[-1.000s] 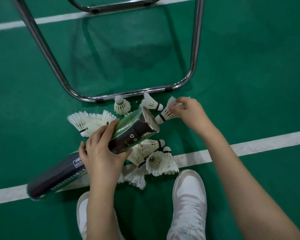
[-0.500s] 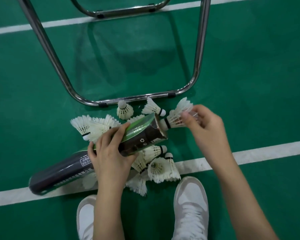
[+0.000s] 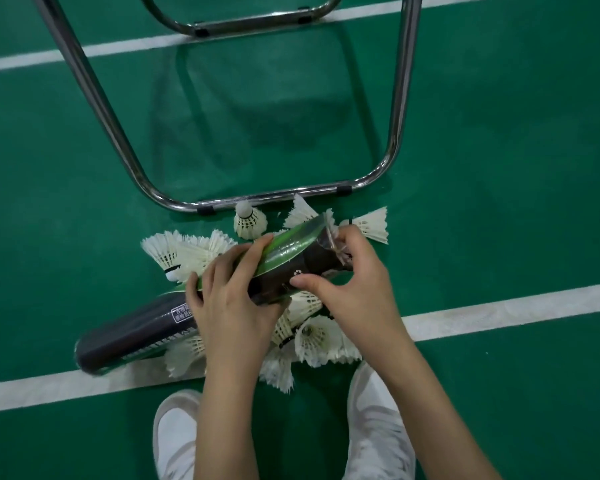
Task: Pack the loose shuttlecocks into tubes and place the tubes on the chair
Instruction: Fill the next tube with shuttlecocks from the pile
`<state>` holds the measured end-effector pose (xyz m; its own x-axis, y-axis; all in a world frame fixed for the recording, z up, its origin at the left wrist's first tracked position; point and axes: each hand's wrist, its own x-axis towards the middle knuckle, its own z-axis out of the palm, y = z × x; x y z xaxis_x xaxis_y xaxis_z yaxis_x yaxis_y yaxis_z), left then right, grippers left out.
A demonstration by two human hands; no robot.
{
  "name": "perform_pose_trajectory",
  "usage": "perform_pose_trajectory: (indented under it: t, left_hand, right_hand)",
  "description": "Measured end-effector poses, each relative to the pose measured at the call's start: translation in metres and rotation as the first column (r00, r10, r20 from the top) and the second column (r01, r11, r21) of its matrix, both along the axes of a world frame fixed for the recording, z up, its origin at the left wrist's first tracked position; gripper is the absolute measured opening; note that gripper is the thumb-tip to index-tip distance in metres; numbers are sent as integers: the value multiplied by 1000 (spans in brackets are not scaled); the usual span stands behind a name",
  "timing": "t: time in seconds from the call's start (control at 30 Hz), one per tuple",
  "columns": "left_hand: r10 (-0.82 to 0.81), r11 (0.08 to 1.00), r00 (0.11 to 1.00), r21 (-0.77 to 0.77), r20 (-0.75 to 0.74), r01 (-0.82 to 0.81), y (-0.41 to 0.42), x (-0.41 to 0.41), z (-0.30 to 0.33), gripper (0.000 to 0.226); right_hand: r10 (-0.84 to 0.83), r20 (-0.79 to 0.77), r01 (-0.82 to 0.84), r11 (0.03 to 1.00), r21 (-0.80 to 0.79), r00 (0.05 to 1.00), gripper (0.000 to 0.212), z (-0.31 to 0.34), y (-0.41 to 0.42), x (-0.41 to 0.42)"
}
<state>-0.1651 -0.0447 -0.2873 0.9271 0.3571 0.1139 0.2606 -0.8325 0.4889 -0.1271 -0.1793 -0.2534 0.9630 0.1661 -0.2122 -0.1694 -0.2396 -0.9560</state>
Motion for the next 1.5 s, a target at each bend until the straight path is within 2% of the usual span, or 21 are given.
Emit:
perform_pose_trajectory:
  t: [0.13,0.4,0.63,0.77,1.03,1.5]
  left_hand:
    - [-13,1000,1000,0,28,13,1,4,3,83]
    - [-32,999,999,-7,38,33,-2,4,9,80]
    - [-41,999,999,29,-15,41,1,3,7,78]
    - [-40,998,999,39,-14,40,3,1,7,76]
    - [-35,999,999,22,-18,36,6,0,4,76]
    - [-49,998,998,29,-43,51,9,-4,2,78]
  right_hand:
    - [-20,-6,20,999,30,1000,33,6,-2,5]
    - [51,-21,-48,992,112,998,34,7,-5,7]
    - [305,-63,-302,952,52,950,45,8,-14,24]
    - [378,-93,-376,926,38,921,43,7,-14,30]
    - [268,-21,-266,962,58,963,43,-2,-11,19]
    - [394,-109,-385,918,96,913,42,-7,-14,27]
